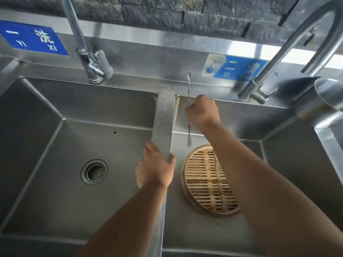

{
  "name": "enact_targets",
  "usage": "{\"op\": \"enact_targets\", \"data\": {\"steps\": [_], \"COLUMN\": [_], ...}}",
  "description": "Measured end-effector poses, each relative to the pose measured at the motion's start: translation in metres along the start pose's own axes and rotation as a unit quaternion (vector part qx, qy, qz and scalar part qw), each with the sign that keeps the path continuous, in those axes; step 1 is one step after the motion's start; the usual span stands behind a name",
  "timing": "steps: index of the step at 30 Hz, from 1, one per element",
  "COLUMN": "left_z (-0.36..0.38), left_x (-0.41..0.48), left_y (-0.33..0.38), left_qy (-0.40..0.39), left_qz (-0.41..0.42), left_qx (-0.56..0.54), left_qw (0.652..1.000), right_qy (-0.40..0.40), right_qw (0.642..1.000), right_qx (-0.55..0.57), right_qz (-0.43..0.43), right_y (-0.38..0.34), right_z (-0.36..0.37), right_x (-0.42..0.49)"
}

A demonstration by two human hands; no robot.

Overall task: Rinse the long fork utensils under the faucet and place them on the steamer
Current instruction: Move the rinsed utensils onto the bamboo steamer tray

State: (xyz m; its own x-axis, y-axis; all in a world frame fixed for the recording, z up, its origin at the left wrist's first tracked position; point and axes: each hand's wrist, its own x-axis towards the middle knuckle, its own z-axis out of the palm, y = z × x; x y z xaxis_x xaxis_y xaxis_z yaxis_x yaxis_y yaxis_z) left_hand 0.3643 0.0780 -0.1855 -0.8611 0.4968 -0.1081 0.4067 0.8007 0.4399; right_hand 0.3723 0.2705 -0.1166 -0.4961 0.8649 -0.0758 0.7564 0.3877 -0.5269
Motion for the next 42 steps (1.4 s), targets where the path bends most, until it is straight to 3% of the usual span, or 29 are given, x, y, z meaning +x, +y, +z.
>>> {"op": "enact_targets", "data": {"steps": [10,15,27,42], "left_z": [0.002,0.004,0.004,0.004], "left_x": [-0.001,0.0,0.001,0.002], "left_y": [0.002,0.002,0.004,0.002], "left_qy": [0.023,0.036,0.049,0.05], "left_qz": [-0.021,-0.019,-0.021,-0.021], "left_qx": [0.005,0.022,0.029,0.021], "left_qw": [1.0,0.999,0.998,0.998], "right_qy": [-0.106,-0.16,-0.176,-0.163], "right_qw": [0.988,0.978,0.965,0.972], "right_qx": [-0.076,-0.099,-0.145,-0.132], "right_qz": [0.082,0.09,0.128,0.107], "right_y": [0.16,0.205,0.25,0.252], "right_z": [0.046,0.08,0.127,0.156], "right_x": [-0.057,-0.081,-0.1,-0.094]}}
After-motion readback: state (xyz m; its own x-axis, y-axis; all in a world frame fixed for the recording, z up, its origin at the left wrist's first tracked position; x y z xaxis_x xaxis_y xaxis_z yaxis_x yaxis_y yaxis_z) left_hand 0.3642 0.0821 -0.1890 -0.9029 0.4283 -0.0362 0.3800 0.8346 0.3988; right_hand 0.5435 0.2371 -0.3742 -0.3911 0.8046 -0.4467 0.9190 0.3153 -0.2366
